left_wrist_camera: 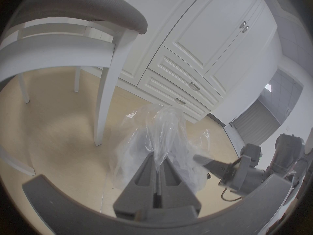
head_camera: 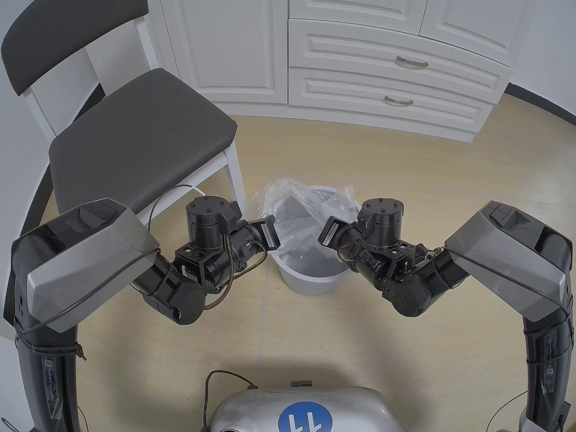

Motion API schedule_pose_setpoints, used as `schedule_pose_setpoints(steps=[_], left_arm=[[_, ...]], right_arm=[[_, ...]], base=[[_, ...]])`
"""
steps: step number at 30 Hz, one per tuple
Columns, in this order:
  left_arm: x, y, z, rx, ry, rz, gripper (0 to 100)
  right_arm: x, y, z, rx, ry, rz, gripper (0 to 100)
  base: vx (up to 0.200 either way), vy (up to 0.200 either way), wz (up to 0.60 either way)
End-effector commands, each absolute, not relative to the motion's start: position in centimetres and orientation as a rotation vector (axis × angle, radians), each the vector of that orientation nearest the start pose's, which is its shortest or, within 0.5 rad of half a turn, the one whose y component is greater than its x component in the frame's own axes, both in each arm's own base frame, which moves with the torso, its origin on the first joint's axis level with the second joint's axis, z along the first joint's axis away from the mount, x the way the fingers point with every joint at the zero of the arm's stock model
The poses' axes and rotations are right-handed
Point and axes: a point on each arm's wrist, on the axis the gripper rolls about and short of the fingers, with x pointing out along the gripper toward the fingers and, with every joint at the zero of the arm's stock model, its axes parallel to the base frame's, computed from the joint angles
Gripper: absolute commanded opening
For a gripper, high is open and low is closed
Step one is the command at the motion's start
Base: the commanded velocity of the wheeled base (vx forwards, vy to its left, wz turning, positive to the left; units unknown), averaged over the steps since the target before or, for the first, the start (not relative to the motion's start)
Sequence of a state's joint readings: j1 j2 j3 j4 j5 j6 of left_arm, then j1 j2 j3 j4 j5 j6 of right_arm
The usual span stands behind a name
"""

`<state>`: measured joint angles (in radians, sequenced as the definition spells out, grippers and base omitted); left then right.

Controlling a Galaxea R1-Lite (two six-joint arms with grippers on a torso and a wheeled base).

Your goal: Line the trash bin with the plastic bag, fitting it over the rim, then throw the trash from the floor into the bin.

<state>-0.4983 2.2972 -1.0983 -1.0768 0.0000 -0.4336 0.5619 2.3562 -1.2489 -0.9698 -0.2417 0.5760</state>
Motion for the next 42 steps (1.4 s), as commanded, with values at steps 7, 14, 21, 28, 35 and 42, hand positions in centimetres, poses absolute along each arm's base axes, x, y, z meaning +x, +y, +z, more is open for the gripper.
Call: schedule_pose_setpoints(steps=[7, 14, 21, 28, 35, 42], left_arm=[[39.8, -24.1, 3.6, -0.479, 0.226, -0.423, 0], [40.4, -25.7, 1.4, -0.506, 0.171, -0.413, 0], [40.6, -25.8, 1.2, -0.55, 0.181, -0.413, 0], [40.8, -26.3, 0.6, -0.562, 0.181, -0.418, 0], [41.1, -26.7, 1.1, -0.625, 0.141, -0.41, 0], [41.2, -25.0, 1.9, -0.495, 0.188, -0.365, 0]], right_arm=[[39.6, 21.8, 10.8, 0.531, 0.139, 0.242, 0], [39.4, 21.8, 10.7, 0.484, 0.133, 0.216, 0], [39.3, 21.3, 9.9, 0.431, 0.154, 0.204, 0], [39.2, 20.9, 9.3, 0.374, 0.171, 0.195, 0], [39.0, 20.3, 9.3, 0.341, 0.174, 0.185, 0], [39.5, 18.0, 9.3, 0.235, 0.16, 0.138, 0]], base=[[0.0, 0.0, 0.0], [0.0, 0.0, 0.0], [0.0, 0.0, 0.0], [0.0, 0.0, 0.0], [0.0, 0.0, 0.0], [0.0, 0.0, 0.0]])
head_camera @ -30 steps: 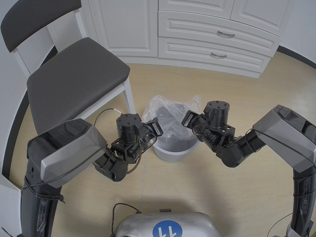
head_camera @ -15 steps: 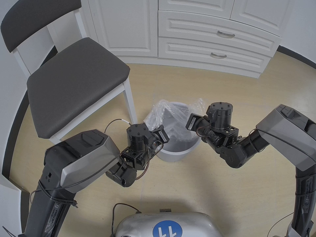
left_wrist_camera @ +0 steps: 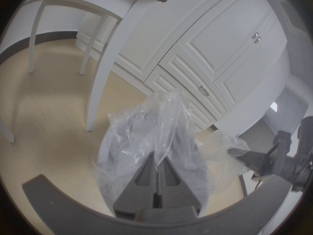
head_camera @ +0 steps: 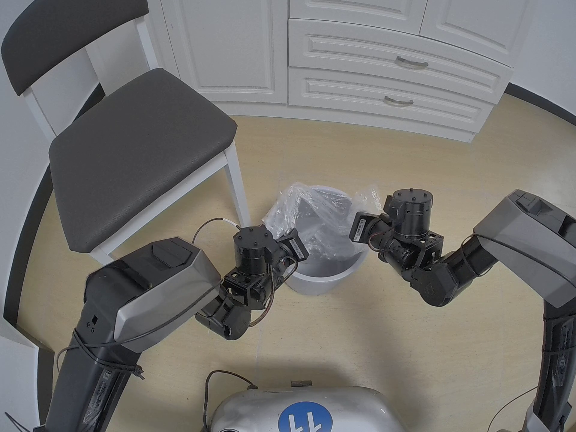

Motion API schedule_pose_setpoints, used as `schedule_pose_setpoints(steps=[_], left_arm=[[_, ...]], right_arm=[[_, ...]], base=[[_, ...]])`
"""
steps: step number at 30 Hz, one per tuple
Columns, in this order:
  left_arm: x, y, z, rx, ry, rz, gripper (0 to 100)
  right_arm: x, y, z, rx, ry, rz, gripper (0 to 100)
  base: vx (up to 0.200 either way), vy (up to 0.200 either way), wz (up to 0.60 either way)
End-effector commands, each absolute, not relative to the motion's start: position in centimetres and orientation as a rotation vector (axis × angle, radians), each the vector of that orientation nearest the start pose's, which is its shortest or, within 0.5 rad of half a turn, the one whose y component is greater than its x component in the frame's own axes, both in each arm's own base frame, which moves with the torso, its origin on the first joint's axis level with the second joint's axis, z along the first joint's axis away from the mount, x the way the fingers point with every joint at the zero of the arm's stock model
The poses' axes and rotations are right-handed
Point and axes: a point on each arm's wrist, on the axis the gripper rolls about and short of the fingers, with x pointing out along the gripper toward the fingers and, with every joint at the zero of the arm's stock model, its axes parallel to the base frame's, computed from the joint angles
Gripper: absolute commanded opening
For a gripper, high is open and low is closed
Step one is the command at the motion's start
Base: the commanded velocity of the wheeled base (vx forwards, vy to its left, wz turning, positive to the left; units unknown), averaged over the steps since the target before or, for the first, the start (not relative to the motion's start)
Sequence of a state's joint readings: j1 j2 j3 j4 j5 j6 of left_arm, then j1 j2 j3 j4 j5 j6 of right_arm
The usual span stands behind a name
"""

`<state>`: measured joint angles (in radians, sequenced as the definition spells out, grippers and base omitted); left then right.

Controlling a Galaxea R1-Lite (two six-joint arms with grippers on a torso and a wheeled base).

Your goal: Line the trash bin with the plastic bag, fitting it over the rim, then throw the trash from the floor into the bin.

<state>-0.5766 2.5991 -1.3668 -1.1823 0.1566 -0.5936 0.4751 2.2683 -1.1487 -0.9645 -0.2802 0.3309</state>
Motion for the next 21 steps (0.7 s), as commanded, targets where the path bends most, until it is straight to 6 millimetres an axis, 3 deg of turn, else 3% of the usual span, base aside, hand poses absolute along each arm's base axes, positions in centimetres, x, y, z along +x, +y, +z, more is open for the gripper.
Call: schedule_pose_setpoints(steps=[1, 10, 11, 17, 21], left_arm=[[41.1, -24.5, 2.1, -0.474, 0.198, -0.36, 0], [39.7, -21.4, 4.9, -0.383, 0.312, -0.353, 0], [39.3, -20.1, 5.4, -0.333, 0.351, -0.358, 0], [39.5, -18.7, 5.8, -0.29, 0.365, -0.337, 0], [40.0, -18.0, 5.4, -0.264, 0.362, -0.325, 0]], right_arm=[[39.6, 17.7, 9.3, 0.225, 0.158, 0.131, 0], [39.5, 13.8, 8.9, 0.081, 0.152, 0.062, 0], [39.4, 12.2, 8.4, 0.0, 0.143, 0.043, 0], [38.9, 9.0, 6.8, -0.164, 0.13, 0.049, 0], [38.7, 8.1, 6.0, -0.21, 0.14, 0.061, 0]], base=[[0.0, 0.0, 0.0], [0.0, 0.0, 0.0], [0.0, 0.0, 0.0], [0.0, 0.0, 0.0], [0.0, 0.0, 0.0]])
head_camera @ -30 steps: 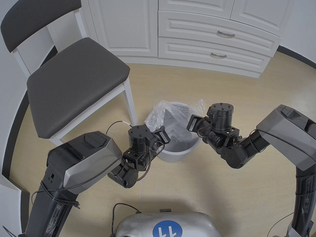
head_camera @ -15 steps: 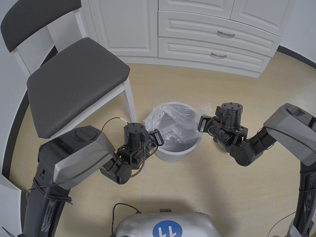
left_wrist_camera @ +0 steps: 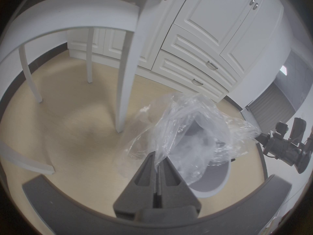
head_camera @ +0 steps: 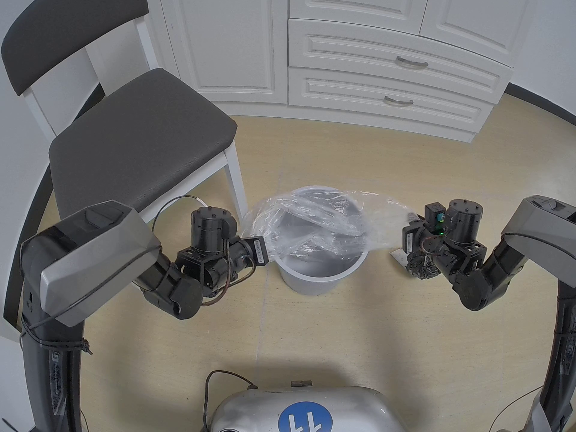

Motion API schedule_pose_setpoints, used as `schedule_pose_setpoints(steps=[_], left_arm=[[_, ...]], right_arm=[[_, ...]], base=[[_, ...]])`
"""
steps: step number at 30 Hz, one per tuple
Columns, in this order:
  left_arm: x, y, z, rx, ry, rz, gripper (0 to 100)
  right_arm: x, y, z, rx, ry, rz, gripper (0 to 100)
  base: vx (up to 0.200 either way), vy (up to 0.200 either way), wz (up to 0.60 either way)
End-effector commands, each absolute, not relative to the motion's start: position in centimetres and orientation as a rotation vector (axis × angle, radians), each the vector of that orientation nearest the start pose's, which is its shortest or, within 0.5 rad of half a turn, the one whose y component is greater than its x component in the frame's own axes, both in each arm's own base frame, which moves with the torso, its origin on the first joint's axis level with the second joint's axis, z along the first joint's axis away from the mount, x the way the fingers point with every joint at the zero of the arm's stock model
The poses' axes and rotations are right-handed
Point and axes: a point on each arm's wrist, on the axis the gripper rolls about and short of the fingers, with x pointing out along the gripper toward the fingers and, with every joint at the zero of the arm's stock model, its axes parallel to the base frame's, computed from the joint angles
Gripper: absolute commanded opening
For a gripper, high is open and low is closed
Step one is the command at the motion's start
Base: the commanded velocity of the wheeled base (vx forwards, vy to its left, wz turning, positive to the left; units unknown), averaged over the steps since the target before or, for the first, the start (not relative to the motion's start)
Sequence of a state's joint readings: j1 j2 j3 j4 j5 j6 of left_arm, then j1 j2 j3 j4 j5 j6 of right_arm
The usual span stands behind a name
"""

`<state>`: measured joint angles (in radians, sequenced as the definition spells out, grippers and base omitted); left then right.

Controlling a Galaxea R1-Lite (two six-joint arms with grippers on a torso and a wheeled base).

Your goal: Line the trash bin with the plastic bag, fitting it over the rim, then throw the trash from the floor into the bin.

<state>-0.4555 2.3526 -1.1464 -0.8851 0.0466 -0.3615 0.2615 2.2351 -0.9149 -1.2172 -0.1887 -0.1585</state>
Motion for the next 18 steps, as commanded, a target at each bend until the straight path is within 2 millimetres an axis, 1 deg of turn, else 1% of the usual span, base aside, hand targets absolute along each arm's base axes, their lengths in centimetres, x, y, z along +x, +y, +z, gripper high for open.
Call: schedule_pose_setpoints(steps=[1, 7, 12, 18], left_arm=[[40.2, -17.8, 5.2, -0.263, 0.364, -0.318, 0], [40.8, -17.0, 4.6, -0.264, 0.37, -0.3, 0], [41.0, -16.7, 4.4, -0.267, 0.377, -0.308, 0], [41.4, -15.9, 4.1, -0.266, 0.38, -0.288, 0]], right_arm=[[38.8, 7.8, 5.7, -0.222, 0.149, 0.056, 0], [39.2, 6.3, 4.4, -0.265, 0.183, 0.062, 0], [39.2, 6.0, 3.7, -0.278, 0.203, 0.072, 0], [39.5, 4.8, 3.0, -0.313, 0.222, 0.06, 0]], base=[[0.0, 0.0, 0.0], [0.0, 0.0, 0.0], [0.0, 0.0, 0.0], [0.0, 0.0, 0.0]])
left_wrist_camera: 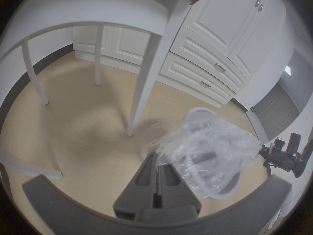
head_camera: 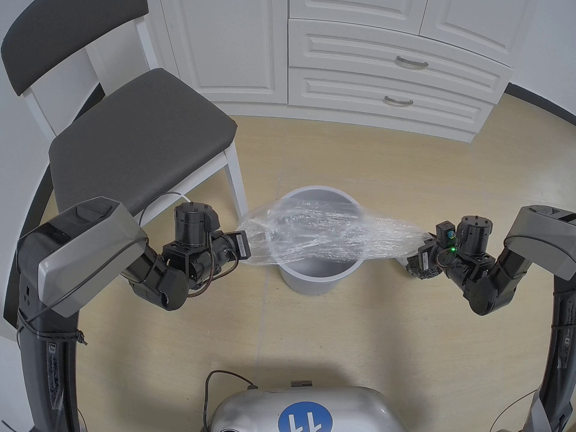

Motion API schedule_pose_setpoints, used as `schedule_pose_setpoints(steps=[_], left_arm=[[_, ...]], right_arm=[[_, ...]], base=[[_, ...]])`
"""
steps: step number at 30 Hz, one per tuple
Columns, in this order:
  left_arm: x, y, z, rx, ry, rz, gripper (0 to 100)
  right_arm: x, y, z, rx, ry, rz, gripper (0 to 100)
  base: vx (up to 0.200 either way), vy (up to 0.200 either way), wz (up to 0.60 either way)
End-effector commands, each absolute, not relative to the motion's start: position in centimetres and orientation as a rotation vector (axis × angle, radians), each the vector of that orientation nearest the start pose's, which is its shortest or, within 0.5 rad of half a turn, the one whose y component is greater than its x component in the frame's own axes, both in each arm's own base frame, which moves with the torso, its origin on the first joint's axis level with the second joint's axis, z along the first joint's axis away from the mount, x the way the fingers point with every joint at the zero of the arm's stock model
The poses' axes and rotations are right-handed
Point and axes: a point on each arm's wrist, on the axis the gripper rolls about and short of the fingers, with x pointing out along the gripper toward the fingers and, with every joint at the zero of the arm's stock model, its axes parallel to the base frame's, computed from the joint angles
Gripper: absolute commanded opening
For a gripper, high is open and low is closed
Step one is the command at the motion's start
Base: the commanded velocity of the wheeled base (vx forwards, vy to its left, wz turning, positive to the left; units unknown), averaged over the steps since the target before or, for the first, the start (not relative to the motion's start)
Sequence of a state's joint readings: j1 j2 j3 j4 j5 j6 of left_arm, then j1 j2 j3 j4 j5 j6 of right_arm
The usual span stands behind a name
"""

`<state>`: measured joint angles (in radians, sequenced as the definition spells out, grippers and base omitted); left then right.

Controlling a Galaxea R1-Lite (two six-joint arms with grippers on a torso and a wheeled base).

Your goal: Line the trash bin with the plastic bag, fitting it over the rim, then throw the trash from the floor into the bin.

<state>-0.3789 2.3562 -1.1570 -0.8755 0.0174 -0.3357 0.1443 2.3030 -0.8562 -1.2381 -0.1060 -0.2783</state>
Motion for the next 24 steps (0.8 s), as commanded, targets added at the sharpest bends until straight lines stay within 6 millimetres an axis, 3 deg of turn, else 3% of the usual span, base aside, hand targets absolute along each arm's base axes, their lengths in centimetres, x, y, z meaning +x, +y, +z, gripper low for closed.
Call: schedule_pose_setpoints(steps=[1, 11, 24], left_arm=[[41.5, -15.9, 4.2, -0.265, 0.377, -0.289, 0], [41.1, -15.4, 5.0, -0.263, 0.378, -0.28, 0], [37.3, -14.3, 5.8, -0.107, 0.509, -0.375, 0]], right_arm=[[39.5, 4.7, 3.0, -0.316, 0.222, 0.067, 0], [38.8, 4.4, 3.0, -0.329, 0.235, 0.086, 0], [35.0, 4.1, 3.8, -0.444, 0.259, 0.225, 0]], base=[[0.0, 0.0, 0.0], [0.0, 0.0, 0.0], [0.0, 0.0, 0.0]])
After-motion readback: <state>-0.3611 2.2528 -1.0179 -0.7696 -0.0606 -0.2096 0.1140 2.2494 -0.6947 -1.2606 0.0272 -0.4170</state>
